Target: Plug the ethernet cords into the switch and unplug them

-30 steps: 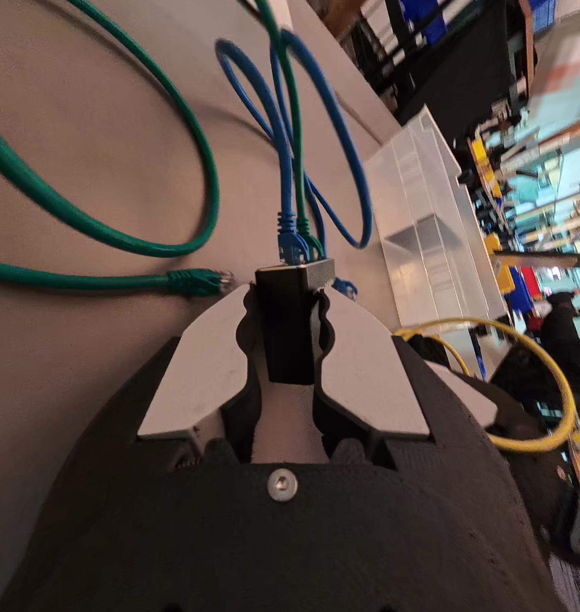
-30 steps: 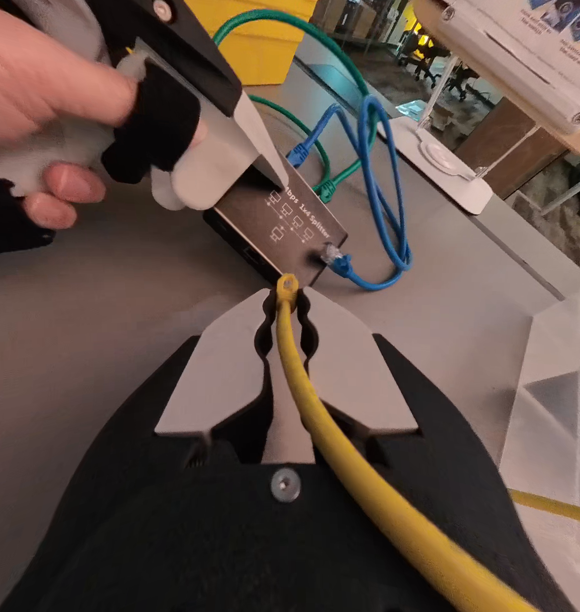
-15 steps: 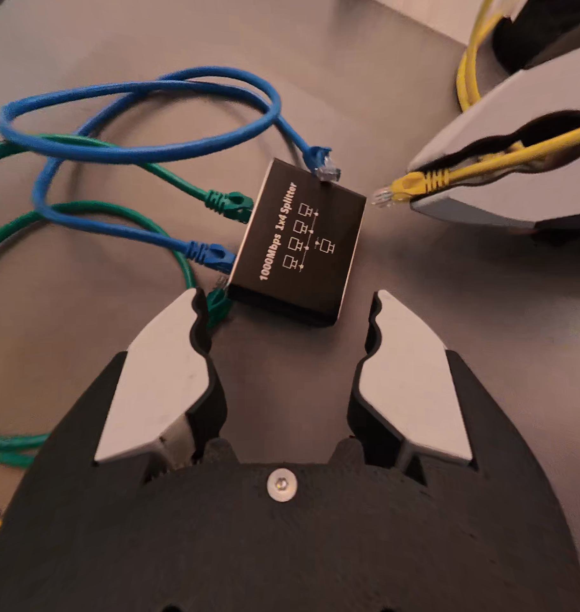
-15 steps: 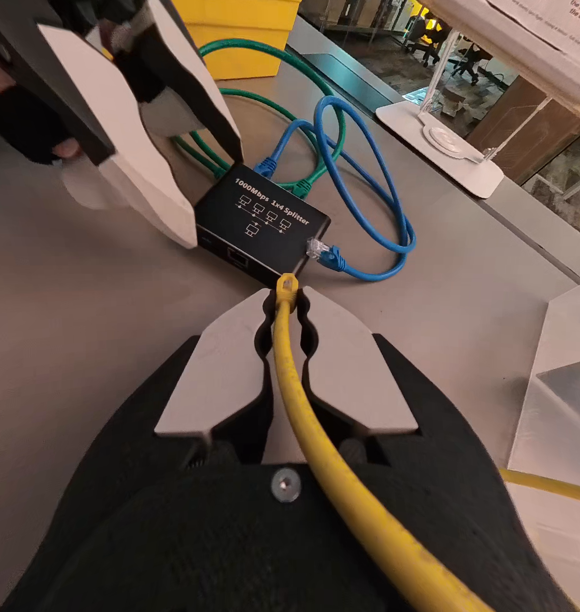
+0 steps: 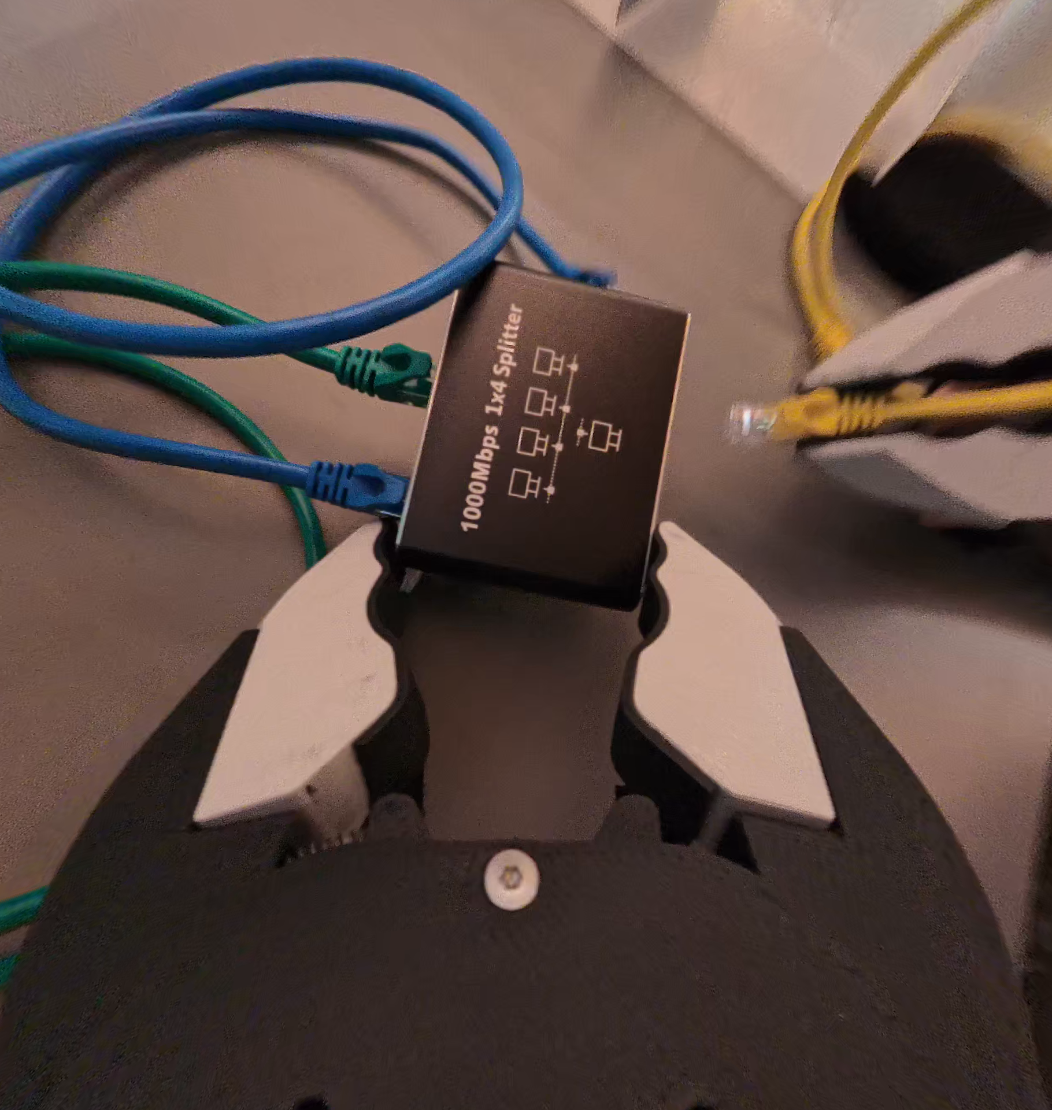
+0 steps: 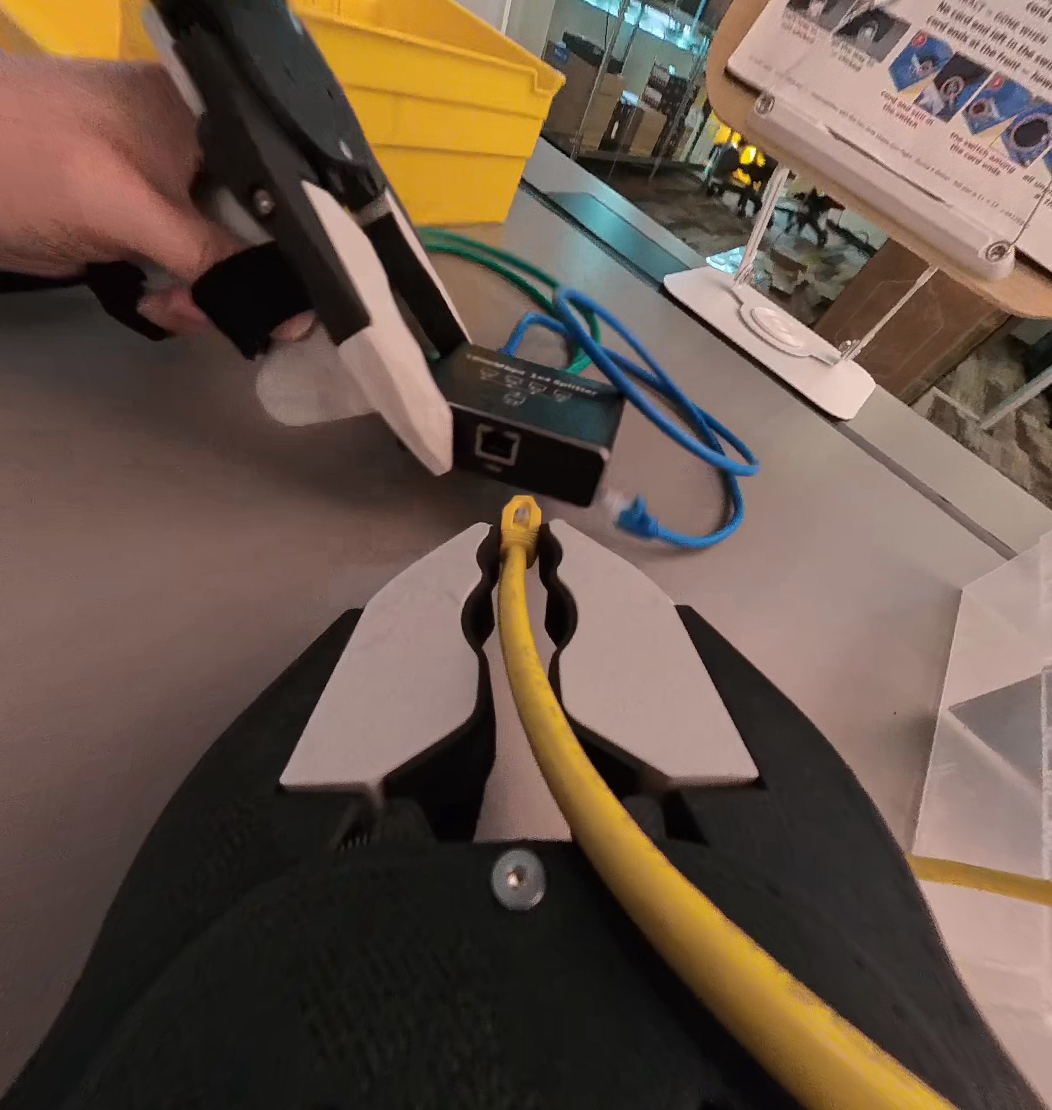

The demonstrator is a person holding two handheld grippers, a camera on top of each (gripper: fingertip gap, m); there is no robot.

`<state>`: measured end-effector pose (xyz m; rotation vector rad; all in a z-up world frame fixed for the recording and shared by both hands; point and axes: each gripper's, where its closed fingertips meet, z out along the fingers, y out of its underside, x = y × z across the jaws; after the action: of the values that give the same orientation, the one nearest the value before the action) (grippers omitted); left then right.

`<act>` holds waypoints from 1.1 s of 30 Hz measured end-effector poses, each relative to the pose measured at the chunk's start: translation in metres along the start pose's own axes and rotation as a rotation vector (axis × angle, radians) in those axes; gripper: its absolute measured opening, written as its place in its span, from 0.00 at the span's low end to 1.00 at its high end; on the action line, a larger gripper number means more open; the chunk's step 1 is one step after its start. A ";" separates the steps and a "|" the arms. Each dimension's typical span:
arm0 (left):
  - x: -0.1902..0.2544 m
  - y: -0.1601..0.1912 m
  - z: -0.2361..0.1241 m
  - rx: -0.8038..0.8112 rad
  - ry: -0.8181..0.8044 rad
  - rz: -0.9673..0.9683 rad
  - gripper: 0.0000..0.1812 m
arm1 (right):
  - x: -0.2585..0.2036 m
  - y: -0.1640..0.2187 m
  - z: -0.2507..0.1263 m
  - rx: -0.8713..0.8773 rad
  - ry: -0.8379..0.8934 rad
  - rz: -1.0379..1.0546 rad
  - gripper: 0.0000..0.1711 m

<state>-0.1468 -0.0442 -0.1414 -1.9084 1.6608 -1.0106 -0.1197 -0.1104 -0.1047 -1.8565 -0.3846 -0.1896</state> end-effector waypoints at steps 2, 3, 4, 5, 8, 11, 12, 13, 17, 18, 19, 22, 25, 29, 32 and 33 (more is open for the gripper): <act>0.004 -0.008 -0.004 0.063 0.068 -0.121 0.43 | 0.000 -0.009 -0.002 0.060 -0.014 0.042 0.08; 0.006 -0.011 -0.006 0.084 0.093 -0.161 0.43 | 0.000 -0.013 -0.003 0.081 -0.021 0.066 0.08; 0.009 -0.014 -0.008 0.106 0.112 -0.190 0.43 | 0.002 -0.017 -0.003 0.100 -0.019 0.080 0.08; 0.011 -0.016 -0.010 0.123 0.126 -0.211 0.43 | 0.004 -0.022 -0.004 0.122 -0.014 0.085 0.08; 0.017 -0.021 -0.012 0.149 0.141 -0.242 0.42 | 0.004 -0.040 -0.007 0.210 -0.012 0.075 0.08; 0.023 -0.022 -0.012 0.162 0.162 -0.242 0.43 | 0.002 -0.049 -0.008 0.256 -0.028 0.051 0.08; 0.025 -0.023 -0.012 0.166 0.168 -0.241 0.43 | 0.002 -0.050 -0.007 0.260 -0.027 0.045 0.08; 0.028 -0.023 -0.012 0.169 0.176 -0.237 0.42 | 0.002 -0.049 -0.005 0.249 -0.022 0.033 0.08; 0.036 -0.023 -0.013 0.177 0.201 -0.231 0.43 | 0.002 -0.047 -0.003 0.236 -0.012 -0.046 0.08; 0.037 -0.023 -0.014 0.182 0.208 -0.232 0.43 | 0.002 -0.047 -0.004 0.235 -0.006 -0.069 0.08; 0.038 -0.023 -0.015 0.185 0.216 -0.231 0.43 | 0.002 -0.048 -0.004 0.240 -0.005 -0.099 0.08; 0.038 -0.021 -0.015 0.189 0.208 -0.206 0.43 | 0.000 -0.048 -0.001 0.223 0.005 -0.222 0.08; 0.036 -0.025 -0.017 0.239 0.199 -0.170 0.42 | 0.000 -0.052 0.002 0.223 0.018 -0.277 0.08; 0.036 -0.030 -0.019 0.304 0.170 -0.107 0.42 | 0.002 -0.056 0.002 0.238 -0.002 -0.280 0.08; 0.036 -0.029 -0.019 0.313 0.135 -0.053 0.42 | 0.002 -0.055 0.002 0.243 0.009 -0.291 0.08; 0.037 -0.030 -0.019 0.315 0.133 -0.039 0.42 | 0.002 -0.055 0.000 0.258 0.012 -0.285 0.08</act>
<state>-0.1405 -0.0714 -0.0984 -1.7025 1.4348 -1.3524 -0.1376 -0.0946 -0.0550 -1.5421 -0.6357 -0.3285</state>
